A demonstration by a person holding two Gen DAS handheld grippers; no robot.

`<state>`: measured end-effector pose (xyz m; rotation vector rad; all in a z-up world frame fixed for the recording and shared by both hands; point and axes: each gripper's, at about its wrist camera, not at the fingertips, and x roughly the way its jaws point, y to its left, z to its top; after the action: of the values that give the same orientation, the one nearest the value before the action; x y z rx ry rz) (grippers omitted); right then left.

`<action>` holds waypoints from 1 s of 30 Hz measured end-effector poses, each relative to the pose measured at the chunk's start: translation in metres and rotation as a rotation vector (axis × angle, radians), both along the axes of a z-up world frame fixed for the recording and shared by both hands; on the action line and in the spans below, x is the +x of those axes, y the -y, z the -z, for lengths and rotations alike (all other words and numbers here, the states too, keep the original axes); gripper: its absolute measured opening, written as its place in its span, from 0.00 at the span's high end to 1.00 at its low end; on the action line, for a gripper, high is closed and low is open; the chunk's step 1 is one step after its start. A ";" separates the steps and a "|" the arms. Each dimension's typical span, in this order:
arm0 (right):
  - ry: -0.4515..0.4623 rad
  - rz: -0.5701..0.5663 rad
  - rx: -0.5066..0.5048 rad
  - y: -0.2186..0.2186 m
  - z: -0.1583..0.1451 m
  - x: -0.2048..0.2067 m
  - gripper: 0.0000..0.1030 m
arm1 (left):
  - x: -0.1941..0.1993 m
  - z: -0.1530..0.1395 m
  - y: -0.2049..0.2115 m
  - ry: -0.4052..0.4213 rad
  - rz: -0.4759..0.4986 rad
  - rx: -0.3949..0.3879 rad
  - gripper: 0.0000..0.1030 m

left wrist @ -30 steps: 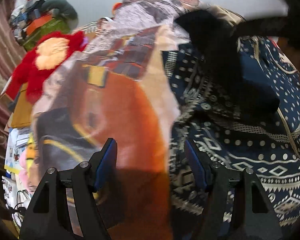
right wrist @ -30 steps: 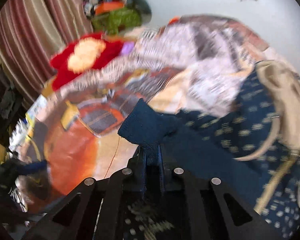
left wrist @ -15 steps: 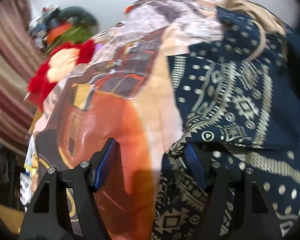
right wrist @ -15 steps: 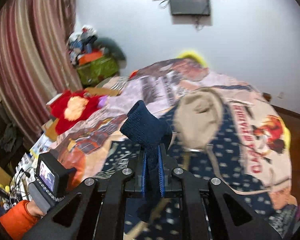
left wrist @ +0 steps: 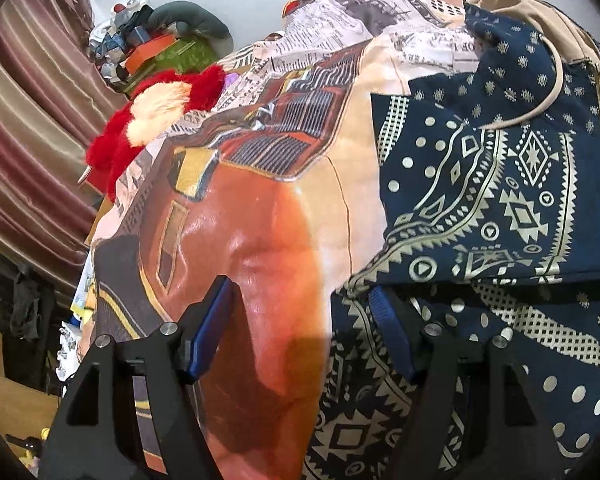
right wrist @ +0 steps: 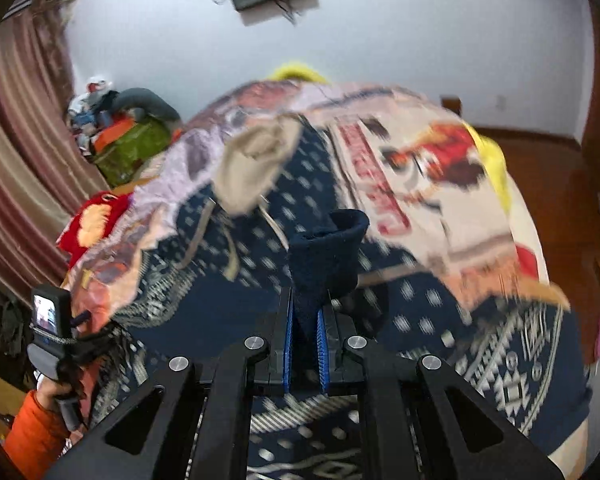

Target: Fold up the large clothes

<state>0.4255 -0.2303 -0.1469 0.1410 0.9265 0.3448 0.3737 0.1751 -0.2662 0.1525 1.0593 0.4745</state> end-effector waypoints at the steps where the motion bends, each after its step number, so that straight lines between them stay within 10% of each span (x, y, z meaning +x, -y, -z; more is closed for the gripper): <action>1: -0.022 0.008 0.005 0.005 0.008 -0.001 0.92 | -0.002 0.001 0.001 -0.005 0.000 0.002 0.32; 16: -0.247 0.069 0.018 0.044 0.045 -0.020 0.91 | -0.036 -0.029 0.016 -0.014 0.066 -0.096 0.32; 27: -0.180 0.101 -0.009 0.074 0.014 -0.045 0.85 | -0.030 -0.110 0.078 0.141 0.249 -0.142 0.29; 30: -0.160 0.150 0.000 0.098 0.004 -0.053 0.64 | -0.016 -0.124 0.104 0.170 0.304 -0.197 0.26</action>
<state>0.3729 -0.3280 -0.1512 0.2395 1.0676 0.1965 0.3573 0.0715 -0.1422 0.0946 0.8914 0.1049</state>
